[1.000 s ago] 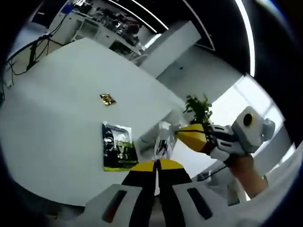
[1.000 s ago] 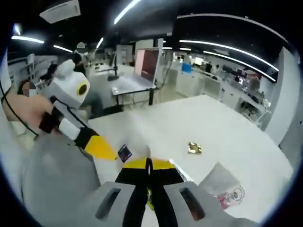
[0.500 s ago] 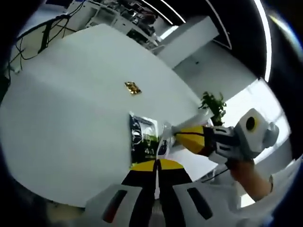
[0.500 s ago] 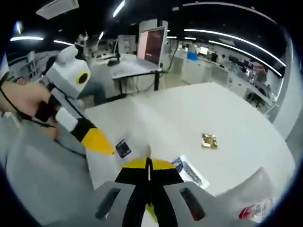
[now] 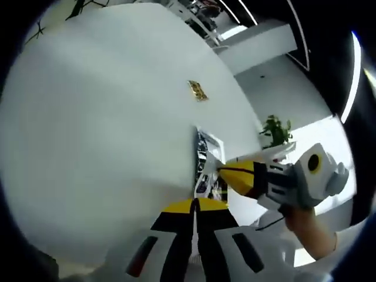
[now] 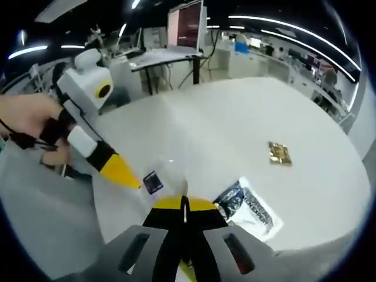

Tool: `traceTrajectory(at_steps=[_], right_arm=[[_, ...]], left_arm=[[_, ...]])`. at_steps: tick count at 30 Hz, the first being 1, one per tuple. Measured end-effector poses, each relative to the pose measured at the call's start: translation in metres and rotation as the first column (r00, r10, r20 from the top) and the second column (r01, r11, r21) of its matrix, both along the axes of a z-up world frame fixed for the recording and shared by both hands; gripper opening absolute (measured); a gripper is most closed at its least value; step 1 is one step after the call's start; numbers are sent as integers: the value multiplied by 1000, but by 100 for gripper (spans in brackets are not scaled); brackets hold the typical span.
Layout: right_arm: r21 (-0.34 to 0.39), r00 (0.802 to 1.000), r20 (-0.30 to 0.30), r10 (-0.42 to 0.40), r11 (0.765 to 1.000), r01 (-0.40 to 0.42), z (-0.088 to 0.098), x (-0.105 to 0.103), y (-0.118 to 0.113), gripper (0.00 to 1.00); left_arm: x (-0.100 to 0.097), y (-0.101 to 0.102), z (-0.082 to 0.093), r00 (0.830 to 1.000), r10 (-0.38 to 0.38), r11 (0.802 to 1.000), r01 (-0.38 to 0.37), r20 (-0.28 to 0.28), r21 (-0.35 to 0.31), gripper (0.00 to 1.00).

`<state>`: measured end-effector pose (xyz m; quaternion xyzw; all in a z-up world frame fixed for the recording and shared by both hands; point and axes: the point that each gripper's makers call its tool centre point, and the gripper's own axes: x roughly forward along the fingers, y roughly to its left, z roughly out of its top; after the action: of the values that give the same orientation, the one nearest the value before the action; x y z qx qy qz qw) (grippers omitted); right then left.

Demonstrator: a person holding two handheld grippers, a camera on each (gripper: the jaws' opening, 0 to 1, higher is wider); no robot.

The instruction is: Arrange the skincare products in the storage area until every visible bottle or jar stands upright without overlapping.

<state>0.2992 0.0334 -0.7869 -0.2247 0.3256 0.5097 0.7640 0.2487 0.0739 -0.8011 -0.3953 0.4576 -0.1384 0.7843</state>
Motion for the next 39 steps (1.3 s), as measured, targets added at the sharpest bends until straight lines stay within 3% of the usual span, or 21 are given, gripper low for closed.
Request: traceTrajectory(at_steps=[8, 16, 24, 27, 35, 37, 39], right_arm=[[-57, 999, -47, 10, 998, -13, -30, 2, 6, 1], [-95, 999, -50, 15, 995, -20, -41, 3, 7, 1], [-109, 1000, -29, 6, 994, -9, -49, 3, 7, 1], [-114, 1000, -10, 23, 993, -24, -49, 4, 7, 1], [-107, 1000, -7, 26, 994, -27, -49, 4, 7, 1], [-102, 1000, -7, 24, 994, -25, -49, 4, 7, 1], [-97, 1000, -2, 25, 995, -25, -48, 4, 7, 1]], left_arm=[[1, 3, -19, 999, -9, 1000, 9, -46, 6, 0], [3, 5, -32, 997, -22, 1000, 21, -80, -19, 0], [4, 5, -34, 996, -48, 999, 48, -71, -1, 0], [4, 2, -28, 996, -91, 996, 91, -17, 3, 0], [-1, 7, -20, 990, -133, 990, 131, 39, 54, 0], [7, 13, -13, 975, -168, 979, 148, 144, 137, 2], [8, 11, 1, 946, -224, 963, 177, 234, 206, 4]])
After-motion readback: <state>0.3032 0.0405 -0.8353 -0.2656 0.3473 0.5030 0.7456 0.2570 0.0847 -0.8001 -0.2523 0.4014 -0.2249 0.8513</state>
